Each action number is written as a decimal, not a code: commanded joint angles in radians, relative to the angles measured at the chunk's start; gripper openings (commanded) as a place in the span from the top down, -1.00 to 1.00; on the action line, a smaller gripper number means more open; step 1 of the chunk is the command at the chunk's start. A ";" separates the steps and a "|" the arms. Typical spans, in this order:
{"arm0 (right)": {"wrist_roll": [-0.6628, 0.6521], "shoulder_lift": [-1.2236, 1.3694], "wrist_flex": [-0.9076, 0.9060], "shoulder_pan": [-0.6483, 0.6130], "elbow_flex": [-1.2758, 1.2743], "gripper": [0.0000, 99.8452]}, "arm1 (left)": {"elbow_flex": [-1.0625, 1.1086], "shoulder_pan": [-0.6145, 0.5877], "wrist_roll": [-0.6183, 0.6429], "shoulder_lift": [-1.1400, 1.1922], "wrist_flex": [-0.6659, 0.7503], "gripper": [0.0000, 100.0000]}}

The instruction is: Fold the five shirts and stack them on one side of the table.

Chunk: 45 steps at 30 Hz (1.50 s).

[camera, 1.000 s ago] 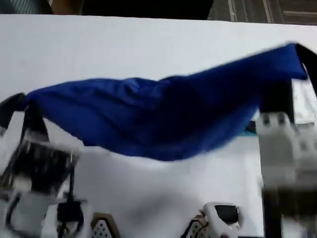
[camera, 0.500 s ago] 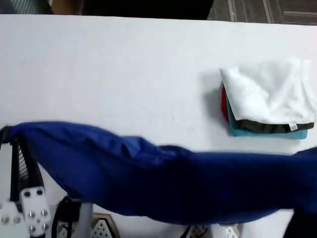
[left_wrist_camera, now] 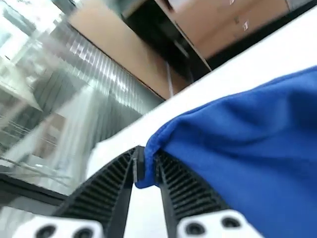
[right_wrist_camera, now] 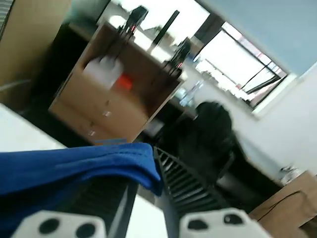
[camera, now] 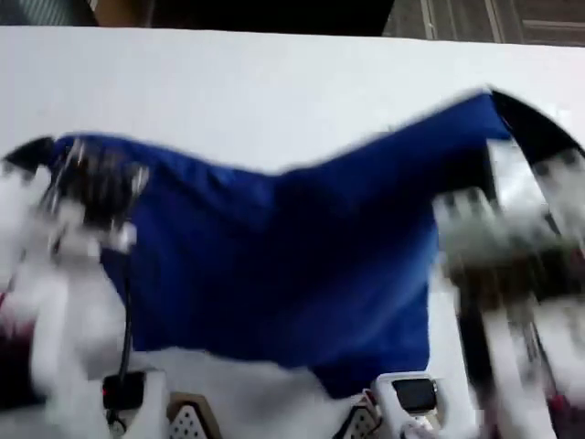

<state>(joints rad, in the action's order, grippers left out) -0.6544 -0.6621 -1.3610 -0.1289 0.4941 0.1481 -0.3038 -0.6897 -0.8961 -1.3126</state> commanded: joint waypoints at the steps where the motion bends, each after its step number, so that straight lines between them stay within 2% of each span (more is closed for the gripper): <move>1: 0.005 0.091 0.173 -0.007 -0.227 0.96 | 0.045 -0.011 0.000 0.146 0.152 0.95; 7: 0.005 0.277 0.521 0.001 -0.577 0.96 | 0.035 -0.011 0.002 0.470 0.313 0.95; 10: 0.005 0.403 0.670 0.010 -0.615 0.96 | -0.053 -0.011 0.003 0.628 0.336 0.95; 13: 0.005 0.519 0.743 0.027 -0.591 0.96 | -0.188 -0.009 0.035 0.778 0.315 0.95; 18: 0.005 0.665 0.659 0.036 -0.529 0.96 | -0.392 0.021 0.046 1.007 0.138 0.95; 24: 0.002 0.796 0.503 0.038 -0.516 0.96 | -0.559 0.063 0.044 1.240 -0.092 0.95; 27: 0.005 0.842 0.481 0.053 -0.519 0.96 | -0.624 0.068 0.044 1.336 -0.172 0.95; 31: 0.005 0.858 0.478 0.073 -0.516 0.96 | -0.733 0.066 0.044 1.392 -0.275 0.95; 36: 0.005 0.799 0.363 0.079 -0.522 0.96 | -0.865 0.087 0.043 1.390 -0.470 0.95; 40: 0.005 0.693 0.275 0.074 -0.523 0.96 | -0.816 0.091 0.049 1.306 -0.474 0.95; 45: 0.006 0.552 0.128 0.070 -0.534 0.96 | -0.535 0.127 0.051 1.092 -0.471 0.95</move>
<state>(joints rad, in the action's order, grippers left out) -0.6544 0.0100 -1.1615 -0.0598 -0.0721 -0.5240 -0.2010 -0.6467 0.3590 -1.7637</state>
